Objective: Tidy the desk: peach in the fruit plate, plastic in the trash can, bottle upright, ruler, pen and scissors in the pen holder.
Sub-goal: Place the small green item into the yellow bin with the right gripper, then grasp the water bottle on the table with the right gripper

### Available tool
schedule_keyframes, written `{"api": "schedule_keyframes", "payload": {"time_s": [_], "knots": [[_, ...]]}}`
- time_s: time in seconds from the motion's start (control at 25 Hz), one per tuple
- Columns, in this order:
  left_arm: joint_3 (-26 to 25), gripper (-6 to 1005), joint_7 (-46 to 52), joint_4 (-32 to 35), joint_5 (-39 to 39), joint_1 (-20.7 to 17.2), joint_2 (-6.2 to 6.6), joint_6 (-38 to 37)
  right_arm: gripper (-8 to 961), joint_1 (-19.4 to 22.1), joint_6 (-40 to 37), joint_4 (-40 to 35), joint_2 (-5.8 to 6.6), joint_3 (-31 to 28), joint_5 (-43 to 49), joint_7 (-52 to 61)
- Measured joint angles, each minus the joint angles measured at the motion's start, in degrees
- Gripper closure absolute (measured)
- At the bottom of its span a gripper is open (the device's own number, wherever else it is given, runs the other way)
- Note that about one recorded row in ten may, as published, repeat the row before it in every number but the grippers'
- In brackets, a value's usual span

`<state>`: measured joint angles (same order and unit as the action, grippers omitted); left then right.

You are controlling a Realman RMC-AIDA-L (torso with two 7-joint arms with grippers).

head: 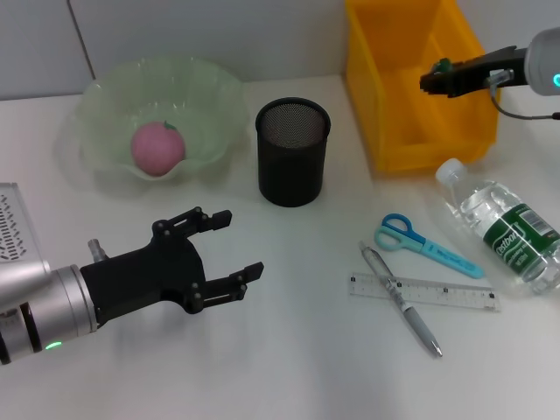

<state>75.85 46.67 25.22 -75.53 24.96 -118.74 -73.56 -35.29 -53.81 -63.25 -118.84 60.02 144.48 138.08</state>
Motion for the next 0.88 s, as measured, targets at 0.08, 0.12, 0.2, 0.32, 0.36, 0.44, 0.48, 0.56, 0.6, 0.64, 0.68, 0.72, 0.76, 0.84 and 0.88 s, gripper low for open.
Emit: {"api": "schedule_keyframes", "payload": {"time_s": [0.08, 0.12, 0.2, 0.32, 0.36, 0.44, 0.48, 0.56, 0.6, 0.64, 0.68, 0.72, 0.76, 0.84, 0.88], "knots": [[0.0, 184, 0.0, 0.0, 0.0, 0.0, 0.0, 0.0, 639, -1.0, 0.6, 1.2, -0.15, 0.3, 1.9, 0.2], [0.0, 184, 0.0, 0.0, 0.0, 0.0, 0.0, 0.0, 594, -1.0, 0.6, 1.2, -0.15, 0.3, 1.9, 0.2], [0.0, 184, 0.1, 0.0, 0.0, 0.0, 0.0, 0.0, 503, -1.1, 0.6, 1.1, -0.22, 0.3, 2.0, 0.3], [0.1, 184, 0.2, 0.0, -0.1, 0.0, 0.0, -0.1, 372, -0.8, 0.5, 0.1, -0.29, 0.3, 1.9, 0.4], [0.1, 184, 0.2, 0.0, -0.1, 0.0, 0.0, -0.1, 332, -0.7, 0.2, -0.3, -0.31, 0.3, 1.8, 0.5], [0.1, 184, 0.2, 0.0, -0.1, -0.1, 0.0, -0.1, 252, -0.3, -0.7, -1.6, -0.36, 0.3, 1.8, 1.5], [0.1, 184, 0.2, 0.0, -0.1, -0.1, 0.0, -0.1, 212, 0.4, -3.5, -4.5, -0.38, 0.3, 2.0, 3.7], [0.1, 184, 0.2, 0.0, -0.1, -0.2, 0.0, -0.1, 176, 0.9, -5.8, -6.5, -0.35, 0.3, 2.2, 5.1], [0.1, 184, 0.2, 0.0, -0.1, -0.2, 0.0, -0.1, 158, 1.2, -8.2, -8.4, -0.27, 0.2, 2.4, 6.5], [0.1, 184, 0.2, 0.0, -0.1, -0.3, 0.02, -0.1, 140, 1.7, -11.6, -11.2, -0.14, 0.0, 3.2, 8.2], [0.1, 184, 0.2, 0.0, -0.1, -0.3, 0.02, -0.1, 122, 2.5, -17.8, -16.4, -0.09, -0.4, 5.5, 11.1], [0.1, 184, 0.2, 0.0, 0.0, -0.3, 0.05, -0.1, 122, 2.5, -17.8, -16.4, -0.09, -0.4, 5.5, 11.1], [0.1, 184, 0.2, 0.0, 0.1, -0.4, 0.06, -0.1, 122, 2.8, -20.7, -18.7, -0.15, -0.4, 6.8, 12.0], [0.1, 184, 0.2, 0.0, 0.1, -0.4, 0.07, -0.1, 122, 3.8, -26.7, -23.9, -0.32, -0.5, 9.3, 13.3], [0.1, 184, 0.1, 0.0, 0.2, -0.4, 0.08, -0.1, 122, 4.5, -30.9, -26.8, -0.4, -0.5, 10.4, 13.5]]}}
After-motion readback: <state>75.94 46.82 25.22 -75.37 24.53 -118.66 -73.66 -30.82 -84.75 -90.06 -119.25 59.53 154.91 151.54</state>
